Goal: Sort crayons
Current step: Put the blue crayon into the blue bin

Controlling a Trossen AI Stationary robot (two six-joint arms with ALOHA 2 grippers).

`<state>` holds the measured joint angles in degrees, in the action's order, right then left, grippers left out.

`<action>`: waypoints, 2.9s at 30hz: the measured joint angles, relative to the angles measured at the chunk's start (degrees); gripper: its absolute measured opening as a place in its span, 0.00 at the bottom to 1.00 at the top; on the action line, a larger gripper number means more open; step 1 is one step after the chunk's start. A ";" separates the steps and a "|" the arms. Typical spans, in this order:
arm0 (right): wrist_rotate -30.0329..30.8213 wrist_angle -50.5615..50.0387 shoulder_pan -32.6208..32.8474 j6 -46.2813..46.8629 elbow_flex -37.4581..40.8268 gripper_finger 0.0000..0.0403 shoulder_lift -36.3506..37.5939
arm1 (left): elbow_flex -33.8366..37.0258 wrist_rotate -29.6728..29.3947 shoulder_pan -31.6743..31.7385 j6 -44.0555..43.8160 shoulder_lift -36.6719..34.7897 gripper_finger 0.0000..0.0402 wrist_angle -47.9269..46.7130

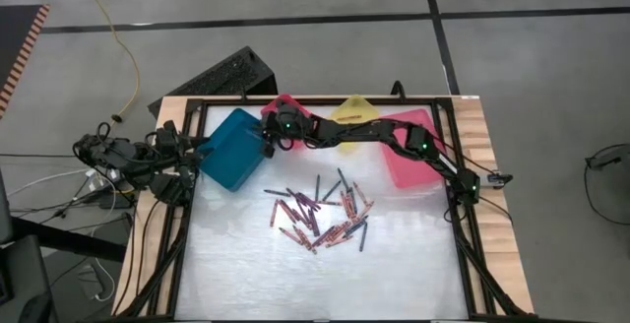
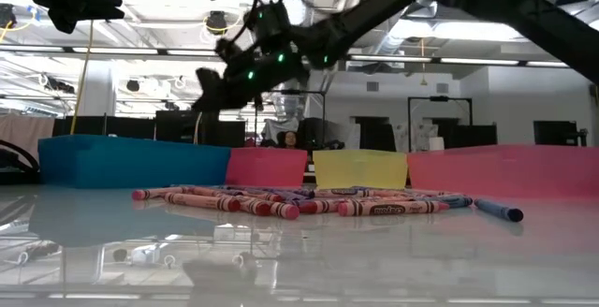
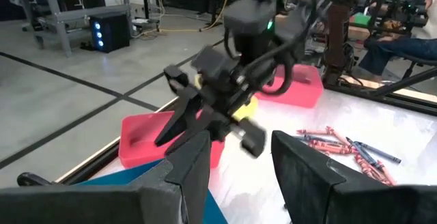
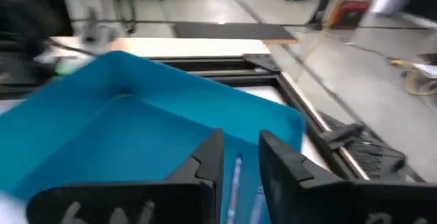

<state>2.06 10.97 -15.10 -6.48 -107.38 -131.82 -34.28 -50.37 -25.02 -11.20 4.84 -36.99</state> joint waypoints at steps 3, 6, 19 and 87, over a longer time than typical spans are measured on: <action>-4.53 -7.83 0.97 -0.04 -0.03 0.23 2.56 | -0.01 0.01 0.00 0.00 0.00 0.36 -0.02; -7.90 -14.19 2.66 -0.04 -0.01 0.23 3.77 | -0.02 0.02 -0.02 0.00 0.00 0.36 -0.09; -7.03 -21.31 11.69 -5.62 0.07 0.23 3.10 | -0.01 0.20 -0.02 -0.09 0.00 0.36 -0.13; -5.19 -15.08 11.68 2.10 13.04 0.23 3.10 | 0.00 0.02 -0.02 -1.60 0.00 0.36 -1.07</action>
<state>-3.14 -4.11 -3.43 -4.38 -94.35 -128.73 -34.29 -50.35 -25.03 -12.80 4.84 -38.06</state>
